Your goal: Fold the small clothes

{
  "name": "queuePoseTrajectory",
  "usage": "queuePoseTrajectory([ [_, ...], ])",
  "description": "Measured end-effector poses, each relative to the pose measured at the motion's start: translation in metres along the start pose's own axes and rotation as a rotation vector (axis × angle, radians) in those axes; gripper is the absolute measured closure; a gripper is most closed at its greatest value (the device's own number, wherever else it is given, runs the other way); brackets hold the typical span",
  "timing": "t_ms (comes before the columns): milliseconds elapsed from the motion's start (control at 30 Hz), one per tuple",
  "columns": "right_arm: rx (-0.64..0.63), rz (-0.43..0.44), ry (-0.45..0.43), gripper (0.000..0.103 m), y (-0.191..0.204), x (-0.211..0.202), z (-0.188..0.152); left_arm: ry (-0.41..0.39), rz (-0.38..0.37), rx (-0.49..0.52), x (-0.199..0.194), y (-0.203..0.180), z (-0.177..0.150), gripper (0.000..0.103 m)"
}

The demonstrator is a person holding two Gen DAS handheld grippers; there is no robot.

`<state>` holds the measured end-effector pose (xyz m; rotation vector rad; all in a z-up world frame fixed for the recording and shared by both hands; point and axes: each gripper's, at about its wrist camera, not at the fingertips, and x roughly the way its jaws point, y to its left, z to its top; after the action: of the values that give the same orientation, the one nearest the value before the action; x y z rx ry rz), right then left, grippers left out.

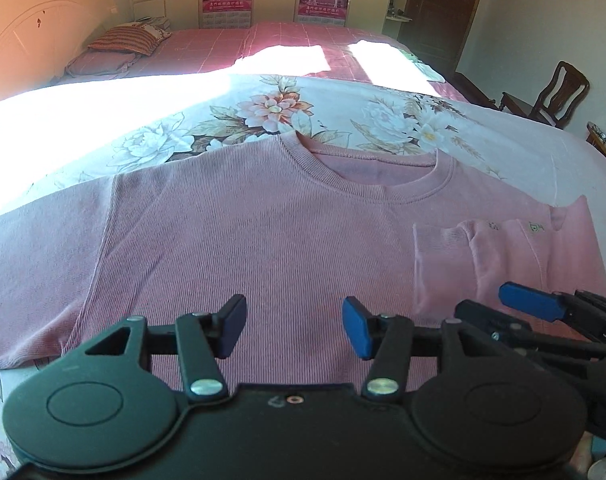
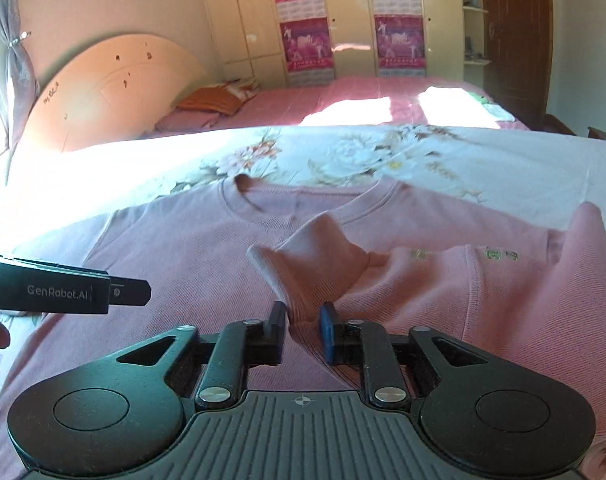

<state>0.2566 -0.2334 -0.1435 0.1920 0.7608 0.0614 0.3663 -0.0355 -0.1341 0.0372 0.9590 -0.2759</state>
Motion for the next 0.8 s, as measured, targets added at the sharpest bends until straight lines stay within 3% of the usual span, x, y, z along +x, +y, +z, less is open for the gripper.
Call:
queuePoseTrajectory([
  [67,-0.012,-0.014,-0.029,0.026,0.004,-0.007,-0.004,0.003,-0.040,0.002,0.001,-0.004,-0.003,0.036],
  [133,-0.001,-0.046,-0.039,0.026,-0.009,-0.022,-0.005,0.026,-0.115,-0.005,0.005,-0.011,-0.004,0.034],
  [233,0.038,-0.143,-0.045,0.026,-0.034,-0.039,-0.011,0.073,-0.235,-0.045,0.018,-0.024,-0.005,0.044],
  [367,0.108,-0.233,-0.032,0.026,-0.072,-0.065,-0.026,0.114,-0.300,-0.067,0.041,-0.045,-0.005,0.064],
  [433,0.115,-0.285,-0.023,0.026,-0.088,-0.079,-0.038,0.136,-0.332,-0.112,0.054,-0.049,-0.006,0.066],
  [533,0.136,-0.345,-0.011,0.026,-0.106,-0.093,-0.053,0.116,-0.355,-0.172,0.064,-0.051,-0.007,0.075],
  [633,0.170,-0.376,-0.009,0.026,-0.121,-0.102,-0.064,0.098,-0.368,-0.208,0.073,-0.055,-0.007,0.095],
  [800,0.194,-0.403,0.003,0.026,-0.134,-0.102,-0.072,-0.023,-0.324,-0.205,0.054,-0.061,-0.004,0.097],
])
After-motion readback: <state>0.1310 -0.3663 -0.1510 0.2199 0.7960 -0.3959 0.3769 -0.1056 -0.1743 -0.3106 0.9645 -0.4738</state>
